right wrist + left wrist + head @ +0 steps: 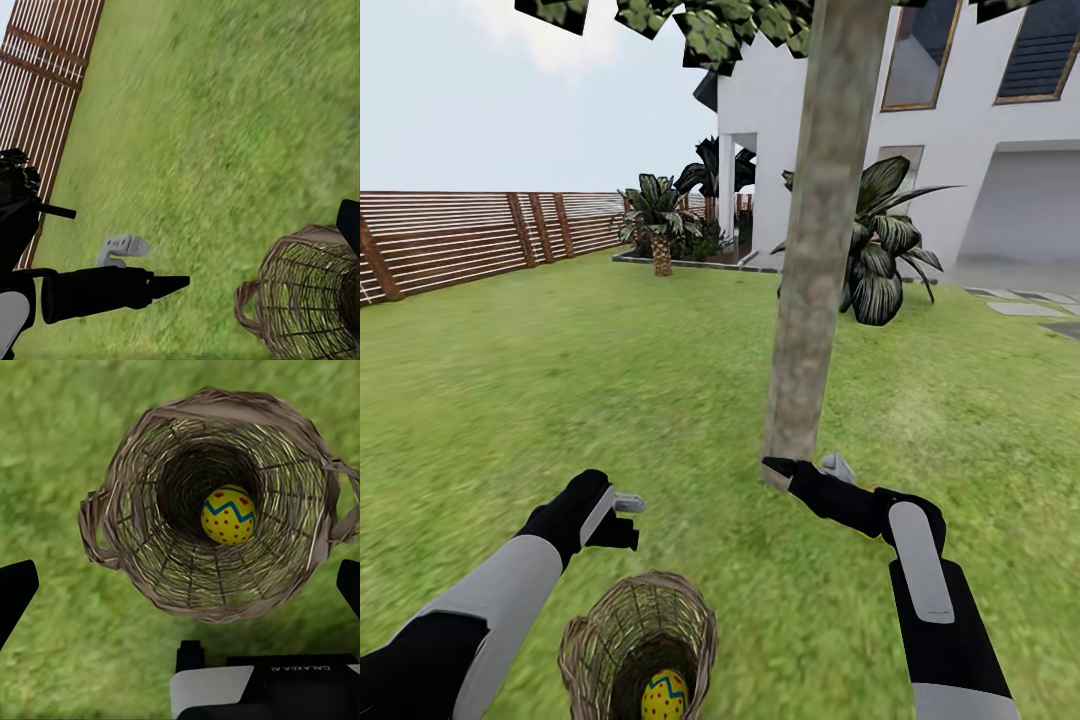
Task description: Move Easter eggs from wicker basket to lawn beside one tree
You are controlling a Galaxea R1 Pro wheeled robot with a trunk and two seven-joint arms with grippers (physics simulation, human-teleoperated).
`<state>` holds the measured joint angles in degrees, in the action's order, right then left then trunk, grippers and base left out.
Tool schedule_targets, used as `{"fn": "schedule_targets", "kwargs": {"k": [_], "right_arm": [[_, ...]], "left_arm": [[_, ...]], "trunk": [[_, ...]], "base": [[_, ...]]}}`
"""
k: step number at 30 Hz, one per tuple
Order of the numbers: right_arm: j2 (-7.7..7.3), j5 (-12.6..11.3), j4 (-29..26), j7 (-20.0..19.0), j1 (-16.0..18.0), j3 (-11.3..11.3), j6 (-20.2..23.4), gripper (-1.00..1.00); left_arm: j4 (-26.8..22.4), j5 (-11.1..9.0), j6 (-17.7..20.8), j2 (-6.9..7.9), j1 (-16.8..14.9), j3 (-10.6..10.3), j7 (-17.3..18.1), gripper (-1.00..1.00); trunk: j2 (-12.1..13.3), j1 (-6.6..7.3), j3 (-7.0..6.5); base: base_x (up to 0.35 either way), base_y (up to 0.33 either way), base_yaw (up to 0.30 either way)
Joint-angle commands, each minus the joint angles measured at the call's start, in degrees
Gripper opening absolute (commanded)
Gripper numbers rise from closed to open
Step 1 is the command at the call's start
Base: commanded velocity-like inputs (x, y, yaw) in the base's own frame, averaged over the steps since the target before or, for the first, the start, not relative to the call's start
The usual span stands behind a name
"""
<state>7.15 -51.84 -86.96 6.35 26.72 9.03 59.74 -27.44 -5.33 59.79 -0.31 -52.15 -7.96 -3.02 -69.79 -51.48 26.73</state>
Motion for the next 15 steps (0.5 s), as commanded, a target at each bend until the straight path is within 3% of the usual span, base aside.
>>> {"fn": "schedule_targets", "kwargs": {"k": [1, 15], "right_arm": [[0.07, -0.63, -0.05, 0.6, 0.04, 0.11, 0.26, 1.0], [0.14, -0.64, -0.05, 0.6, 0.05, 0.07, 0.26, 1.0]], "left_arm": [[-0.04, -0.54, 0.21, 0.05, -0.04, -0.35, -0.33, 1.0], [0.0, -0.5, 0.21, 0.04, -0.06, -0.8, 1.7, 1.0]], "trunk": [[-0.46, -0.23, 0.25], [-6.07, -3.3, 2.76]], "base": [[0.0, 0.0, 0.0], [0.0, 0.0, 0.0]]}}
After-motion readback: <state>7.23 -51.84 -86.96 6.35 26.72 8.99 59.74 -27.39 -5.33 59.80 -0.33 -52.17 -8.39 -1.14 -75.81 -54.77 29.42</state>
